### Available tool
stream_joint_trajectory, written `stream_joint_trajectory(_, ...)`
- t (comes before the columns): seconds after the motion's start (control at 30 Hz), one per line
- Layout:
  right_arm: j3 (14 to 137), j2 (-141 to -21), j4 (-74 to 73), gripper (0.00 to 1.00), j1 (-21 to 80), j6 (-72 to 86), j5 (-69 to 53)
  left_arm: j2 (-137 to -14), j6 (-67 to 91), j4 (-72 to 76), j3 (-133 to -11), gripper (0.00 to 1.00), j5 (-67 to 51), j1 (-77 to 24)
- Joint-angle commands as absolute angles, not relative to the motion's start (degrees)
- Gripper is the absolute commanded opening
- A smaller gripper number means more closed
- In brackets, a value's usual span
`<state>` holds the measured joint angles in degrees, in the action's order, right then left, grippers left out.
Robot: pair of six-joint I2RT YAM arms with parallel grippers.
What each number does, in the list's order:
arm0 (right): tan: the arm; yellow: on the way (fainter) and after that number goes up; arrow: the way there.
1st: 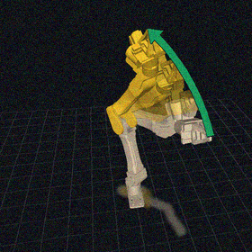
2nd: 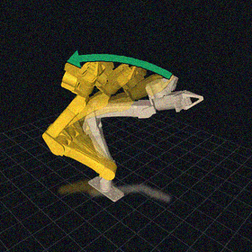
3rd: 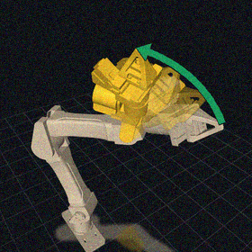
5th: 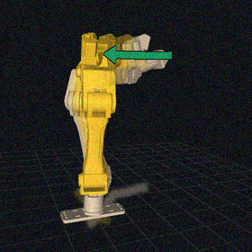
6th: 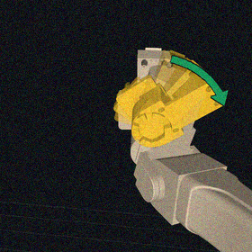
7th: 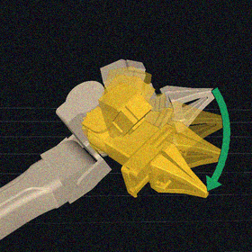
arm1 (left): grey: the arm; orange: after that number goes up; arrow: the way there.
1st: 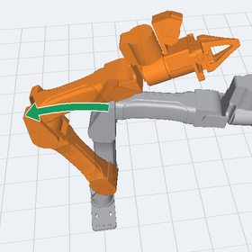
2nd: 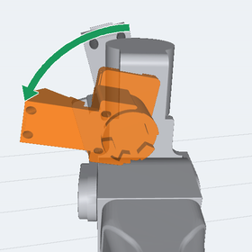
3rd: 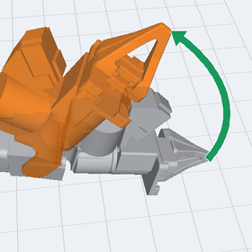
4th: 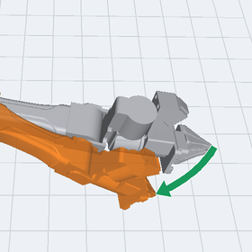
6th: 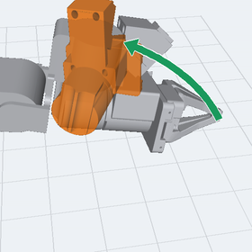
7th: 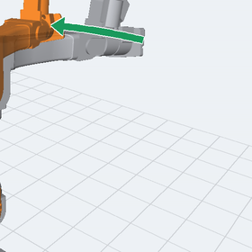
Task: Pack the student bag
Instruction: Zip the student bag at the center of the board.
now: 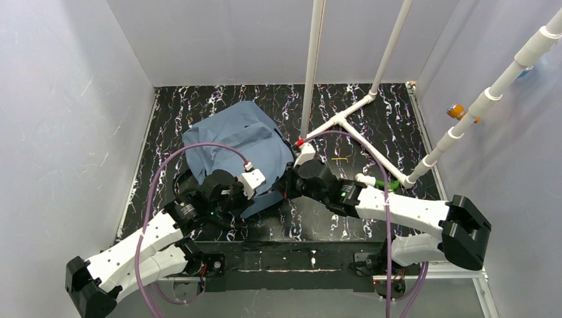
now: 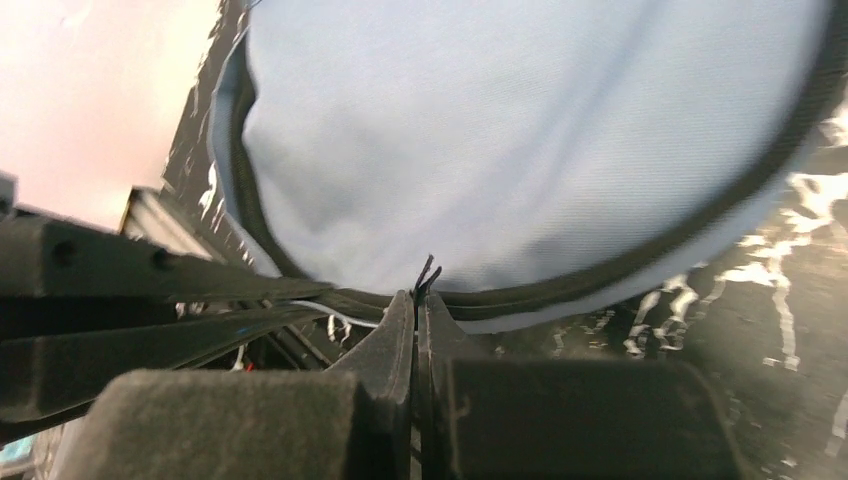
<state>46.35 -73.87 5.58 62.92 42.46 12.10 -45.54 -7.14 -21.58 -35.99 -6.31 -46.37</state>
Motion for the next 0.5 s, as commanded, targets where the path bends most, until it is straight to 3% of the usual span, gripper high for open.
stream_joint_trajectory(0.0, 46.1, -66.0, 2.8, 0.01, 55.6, 43.2, 19.7, -40.1, -10.7, -28.1, -35.1, 0.0, 0.0, -46.7)
stream_joint_trajectory(0.17, 39.7, -61.1, 4.7, 0.01, 40.9, 40.3, 10.0, -36.2, -12.7, -29.0, -33.8, 0.0, 5.1, -46.7)
stream_joint_trajectory(0.37, 42.3, -65.1, 9.5, 0.01, 43.2, 35.9, 0.6, -37.3, -13.0, -30.8, -36.3, 0.0, 2.8, -46.8)
stream_joint_trajectory(0.4, 43.0, -65.4, 9.1, 0.01, 44.4, 35.0, 1.0, -37.5, -13.1, -31.4, -36.8, 0.1, 1.3, -46.7)
stream_joint_trajectory(0.43, 43.6, -65.8, 8.9, 0.01, 45.5, 34.4, 1.0, -37.6, -13.0, -31.8, -37.7, 0.34, 0.2, -46.7)
stream_joint_trajectory(0.47, 44.2, -66.2, 8.8, 0.01, 46.2, 34.1, 0.5, -37.6, -12.9, -31.9, -38.5, 0.46, -2.3, -46.7)
